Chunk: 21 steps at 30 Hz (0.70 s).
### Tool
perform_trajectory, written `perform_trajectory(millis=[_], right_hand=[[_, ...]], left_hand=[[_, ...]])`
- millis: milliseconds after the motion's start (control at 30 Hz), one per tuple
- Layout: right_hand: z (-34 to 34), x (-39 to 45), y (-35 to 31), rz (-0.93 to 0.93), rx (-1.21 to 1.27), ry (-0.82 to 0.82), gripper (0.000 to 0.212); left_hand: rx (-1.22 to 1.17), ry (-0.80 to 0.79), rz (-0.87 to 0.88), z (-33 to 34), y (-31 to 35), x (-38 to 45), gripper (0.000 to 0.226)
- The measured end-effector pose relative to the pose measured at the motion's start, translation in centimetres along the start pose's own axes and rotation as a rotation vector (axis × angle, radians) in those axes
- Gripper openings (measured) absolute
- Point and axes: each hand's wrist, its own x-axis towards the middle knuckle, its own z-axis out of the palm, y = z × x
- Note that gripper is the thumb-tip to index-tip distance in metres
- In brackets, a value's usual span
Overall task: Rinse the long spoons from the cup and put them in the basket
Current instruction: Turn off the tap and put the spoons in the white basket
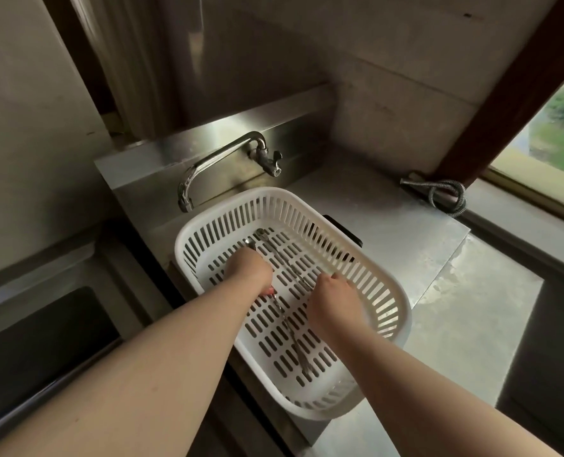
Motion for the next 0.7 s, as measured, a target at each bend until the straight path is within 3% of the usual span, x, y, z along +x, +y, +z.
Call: perform_trajectory(millis=[100,200,267,333,433,500,700], right_hand=[[0.3,-0.2,0.3,0.019,0.020,-0.013,0.024],[0.7,-0.3,0.6,0.020,0.066,0.000,0.016],[0.7,-0.2,0.7,0.018,0.069,0.001,0.018],[0.7,0.1,0.8,0.004,0.053,0.018,0.028],[0.7,0.3,1.1,-0.009,0.035,0.043,0.029],[0.7,0.4,1.2,-0.006,0.028,0.034,0.027],[0.4,0.2,1.7,0.014,0.006,-0.003,0.026]], left_hand=[[-0.009,0.000,0.024,0.1,-0.1,0.1,0.033],[0.172,0.037,0.035,-0.1,0.0,-0.8,0.039],[0.283,0.141,0.172,-0.6,0.0,-1.5,0.035],[0.349,0.191,0.419,-1.4,-0.5,-2.3,0.020],[0.573,-0.001,0.710,-2.0,-1.7,-3.3,0.027],[0.686,-0.062,0.748,-1.8,-2.1,-3.7,0.031],[0.829,0.015,0.747,-1.3,-1.3,-3.6,0.024]])
